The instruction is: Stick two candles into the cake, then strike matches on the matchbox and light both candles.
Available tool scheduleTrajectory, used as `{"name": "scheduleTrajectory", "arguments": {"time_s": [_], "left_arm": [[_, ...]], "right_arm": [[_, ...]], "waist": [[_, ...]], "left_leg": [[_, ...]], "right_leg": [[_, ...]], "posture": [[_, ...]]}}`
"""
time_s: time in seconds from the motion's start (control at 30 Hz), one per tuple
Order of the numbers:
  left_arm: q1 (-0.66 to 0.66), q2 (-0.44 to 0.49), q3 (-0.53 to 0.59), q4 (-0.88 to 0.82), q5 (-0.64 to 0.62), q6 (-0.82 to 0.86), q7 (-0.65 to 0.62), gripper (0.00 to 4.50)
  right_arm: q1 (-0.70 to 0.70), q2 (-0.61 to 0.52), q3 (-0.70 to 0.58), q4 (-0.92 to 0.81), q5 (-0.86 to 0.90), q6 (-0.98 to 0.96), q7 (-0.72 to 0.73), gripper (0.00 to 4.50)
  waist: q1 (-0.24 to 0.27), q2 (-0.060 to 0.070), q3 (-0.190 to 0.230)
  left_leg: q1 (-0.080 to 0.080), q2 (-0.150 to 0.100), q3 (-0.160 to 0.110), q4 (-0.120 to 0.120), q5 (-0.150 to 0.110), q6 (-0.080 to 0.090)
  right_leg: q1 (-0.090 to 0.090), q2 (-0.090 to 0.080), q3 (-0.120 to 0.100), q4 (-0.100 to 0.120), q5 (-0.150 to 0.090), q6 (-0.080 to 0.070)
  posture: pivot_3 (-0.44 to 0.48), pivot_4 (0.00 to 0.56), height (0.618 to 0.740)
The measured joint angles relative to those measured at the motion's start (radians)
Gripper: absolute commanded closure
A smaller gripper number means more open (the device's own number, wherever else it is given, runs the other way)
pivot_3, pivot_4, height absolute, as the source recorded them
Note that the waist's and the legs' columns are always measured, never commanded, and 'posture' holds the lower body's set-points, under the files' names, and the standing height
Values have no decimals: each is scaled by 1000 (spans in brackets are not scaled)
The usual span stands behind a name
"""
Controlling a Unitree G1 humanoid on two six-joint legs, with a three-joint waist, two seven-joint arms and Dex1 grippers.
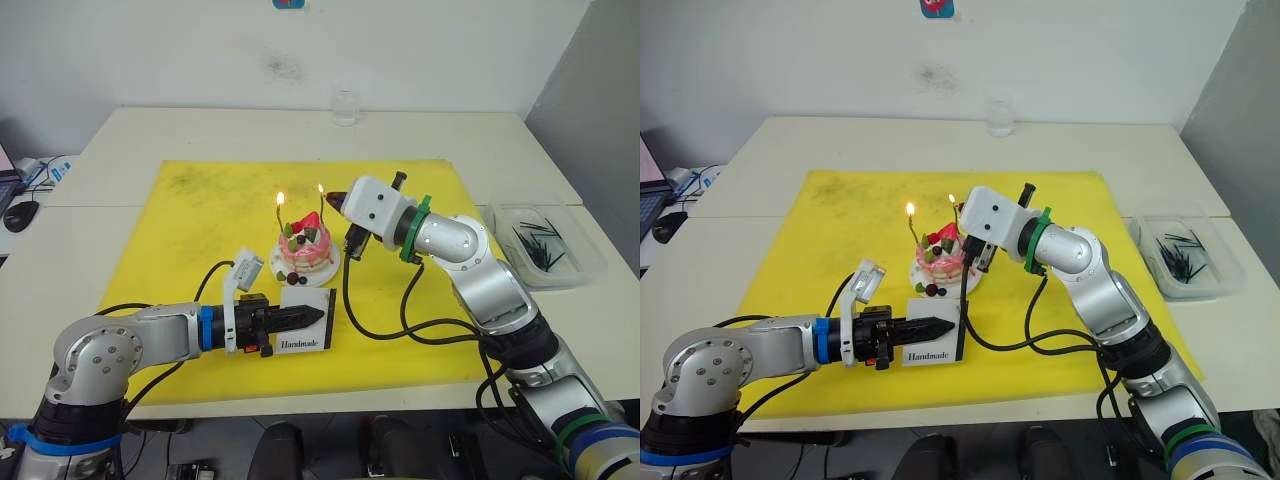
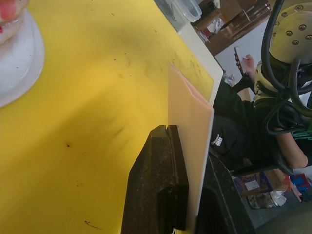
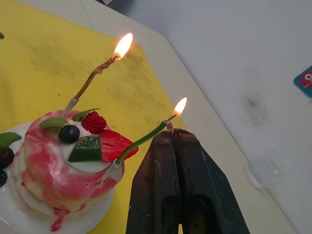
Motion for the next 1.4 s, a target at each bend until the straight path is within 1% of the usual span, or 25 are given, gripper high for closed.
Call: {"name": "scheduleTrajectory", "arguments": {"time_s": [0.6, 0.77, 0.9, 1.03, 1.17, 1.2, 1.27, 1.4], "left_arm": [[0, 0, 0, 0, -6, 0, 0, 4500], [0, 2, 0, 0, -5, 0, -1, 4500], [1, 5, 0, 0, -5, -1, -2, 4500], [7, 8, 2, -5, -7, -1, -1, 4500], [26, 8, 6, -11, -11, -2, 1, 4500], [30, 8, 8, -12, -11, -2, 1, 4500], [43, 4, 9, -17, -12, -5, 5, 4500], [57, -12, 10, -28, -12, -13, 24, 4500]], "right_arm": [[0, -12, -1, -14, -5, 26, 23, 4487], [11, -26, -14, -70, 14, 56, 50, 4487], [28, -48, -54, -134, 49, 105, 74, 4487], [73, -110, -156, -209, 97, 190, 89, 4487], [140, -227, -347, -228, 126, 297, 82, 4487], [148, -240, -369, -227, 128, 310, 79, 4487], [214, -300, -478, -200, 134, 348, 64, 4487], [285, -356, -600, -114, 136, 379, 35, 4487]], "waist": [[0, 0, 0], [0, 0, 0], [0, 0, 0], [2, 0, 0], [4, 0, 0], [3, 0, 0], [5, 0, 0], [3, 0, 0]], "left_leg": [[0, 0, 0, 0, 0, 0], [0, 0, 0, 0, 0, 0], [0, 0, 0, 0, 0, 0], [0, 0, 0, 0, 0, 0], [-1, -1, 1, 0, 0, 0], [0, -1, 1, 0, 0, 0], [-1, -1, 1, 0, 0, 0], [0, -2, 2, 0, 0, 0]], "right_leg": [[0, 0, 0, 0, 0, 0], [0, 0, 0, 0, 0, 0], [0, 0, 0, 0, 0, 0], [0, -2, 0, 0, 0, 0], [0, -5, 0, -1, 0, 0], [0, -5, 1, -1, 0, 0], [0, -5, 1, -1, 0, 0], [0, -4, 1, -1, 0, 0]], "posture": [[0, 150, 740], [0, 150, 740], [0, 150, 740], [0, 150, 740], [0, 150, 740], [0, 150, 740], [0, 150, 740], [0, 150, 740]]}}
